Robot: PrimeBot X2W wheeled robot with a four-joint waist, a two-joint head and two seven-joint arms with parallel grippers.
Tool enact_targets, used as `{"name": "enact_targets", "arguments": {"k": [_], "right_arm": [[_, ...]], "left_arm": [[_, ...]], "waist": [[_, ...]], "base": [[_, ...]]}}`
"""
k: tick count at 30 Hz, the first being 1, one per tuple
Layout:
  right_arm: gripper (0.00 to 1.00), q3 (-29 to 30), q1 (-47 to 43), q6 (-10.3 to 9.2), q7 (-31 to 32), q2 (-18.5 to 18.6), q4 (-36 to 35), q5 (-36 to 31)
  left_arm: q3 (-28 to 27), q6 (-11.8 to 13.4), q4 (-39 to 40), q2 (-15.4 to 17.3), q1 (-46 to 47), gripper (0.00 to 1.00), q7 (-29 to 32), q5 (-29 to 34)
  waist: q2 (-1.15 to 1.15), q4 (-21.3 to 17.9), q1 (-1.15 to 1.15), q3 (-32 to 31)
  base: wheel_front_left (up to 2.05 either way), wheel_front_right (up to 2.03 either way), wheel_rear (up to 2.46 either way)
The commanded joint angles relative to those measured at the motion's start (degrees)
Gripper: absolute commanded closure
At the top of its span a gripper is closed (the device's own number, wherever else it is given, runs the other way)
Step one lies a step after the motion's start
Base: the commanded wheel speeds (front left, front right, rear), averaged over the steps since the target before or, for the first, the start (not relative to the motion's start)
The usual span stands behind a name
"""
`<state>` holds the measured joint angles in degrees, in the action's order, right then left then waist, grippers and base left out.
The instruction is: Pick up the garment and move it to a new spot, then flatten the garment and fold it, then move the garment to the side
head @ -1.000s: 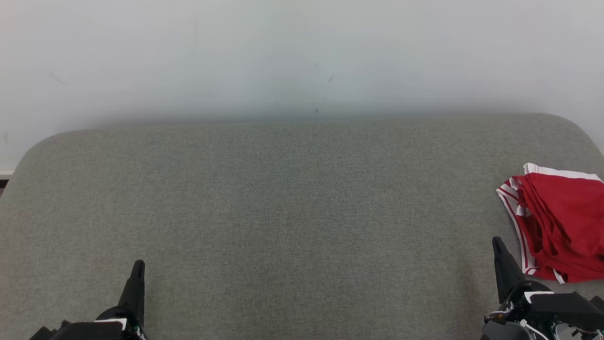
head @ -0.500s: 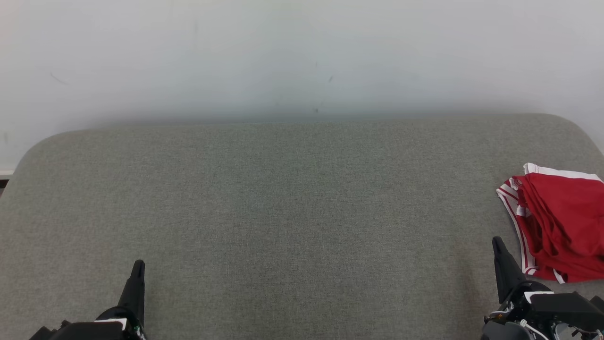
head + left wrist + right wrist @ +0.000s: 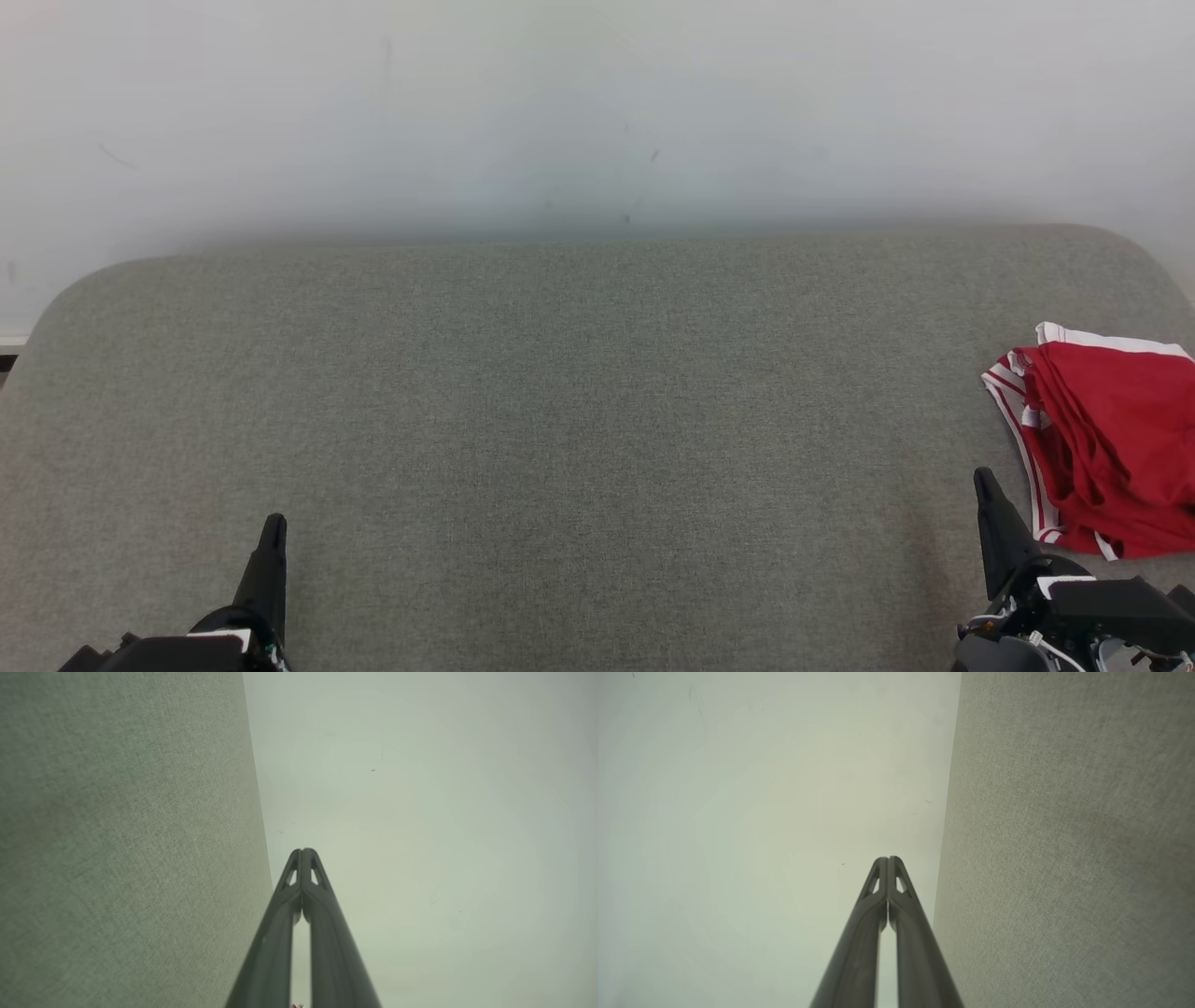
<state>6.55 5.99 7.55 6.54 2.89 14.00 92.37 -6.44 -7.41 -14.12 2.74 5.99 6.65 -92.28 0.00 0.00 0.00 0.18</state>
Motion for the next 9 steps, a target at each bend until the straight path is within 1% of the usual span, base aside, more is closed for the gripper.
{"name": "enact_targets", "arguments": {"k": [1, 9], "right_arm": [[1.00, 0.06, 0.47, -0.11, 0.09, -0.08, -0.02, 0.10], [1.00, 0.05, 0.47, -0.11, 0.09, -0.08, -0.01, 0.10]], "left_arm": [[-0.17, -0.19, 0.14, 0.26, 0.55, 1.00, -0.02, -0.27], [-0.18, -0.19, 0.14, 0.26, 0.55, 1.00, -0.02, -0.27]], "waist": [[0.00, 0.00, 0.00, 0.00], [0.00, 0.00, 0.00, 0.00]], "base": [[0.00, 0.00, 0.00], [0.00, 0.00, 0.00]]}}
